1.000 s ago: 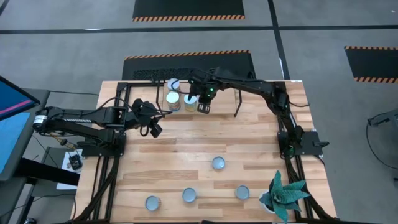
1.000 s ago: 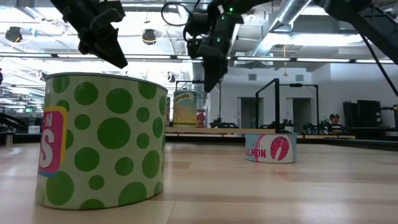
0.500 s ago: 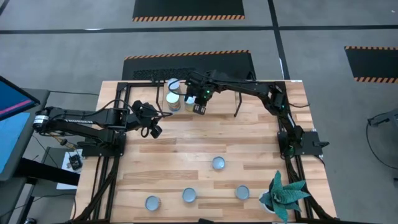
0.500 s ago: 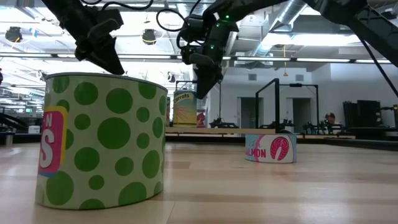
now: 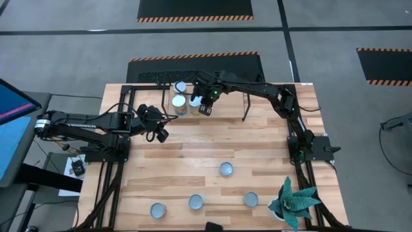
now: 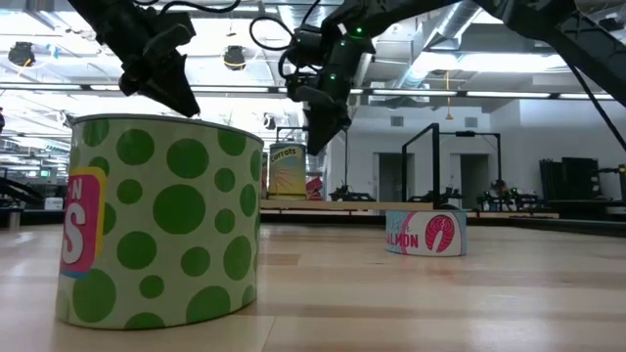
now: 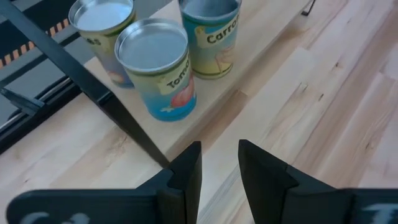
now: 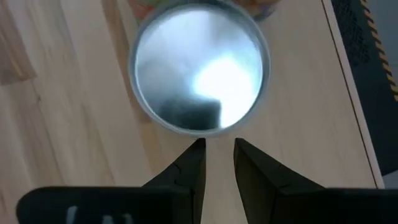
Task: Pick and place cans onto a shelf
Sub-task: Put the canned carrots on the shelf, then move the canned black beans to the middle left
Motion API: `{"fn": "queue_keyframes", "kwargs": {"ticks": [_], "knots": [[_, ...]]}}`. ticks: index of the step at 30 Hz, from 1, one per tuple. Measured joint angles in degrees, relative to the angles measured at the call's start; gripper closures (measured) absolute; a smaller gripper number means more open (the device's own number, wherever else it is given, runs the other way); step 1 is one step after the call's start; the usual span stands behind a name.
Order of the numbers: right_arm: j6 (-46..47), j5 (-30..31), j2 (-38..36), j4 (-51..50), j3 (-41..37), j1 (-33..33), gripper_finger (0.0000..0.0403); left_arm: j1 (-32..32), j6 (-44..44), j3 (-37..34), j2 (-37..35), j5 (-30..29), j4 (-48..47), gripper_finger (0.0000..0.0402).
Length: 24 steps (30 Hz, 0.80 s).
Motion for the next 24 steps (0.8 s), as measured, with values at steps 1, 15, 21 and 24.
{"fn": "queue_keyframes", "kwargs": {"ticks": [1, 15, 21, 24], "knots": [[0.0, 0.0, 0.0, -0.6, 0.0, 0.0, 0.0295, 0.0, 0.0, 0.0, 0.0, 0.0, 0.1, 0.0305], [5.0, -0.3, -0.1, -30.5, 8.7, 4.4, 0.0295, 0.0, -1.5, 0.0, 0.0, 0.3, 0.0, 0.0305], [5.4, -3.5, -1.5, -30.5, 8.7, 10.1, 0.0295, 0.0, -0.3, 0.0, 0.0, 8.2, -2.3, 0.0305], [5.7, -3.5, -1.1, -30.4, 8.5, 12.8, 0.0295, -0.8, -0.5, 0.0, 0.0, 9.0, -3.5, 0.0305]]}}
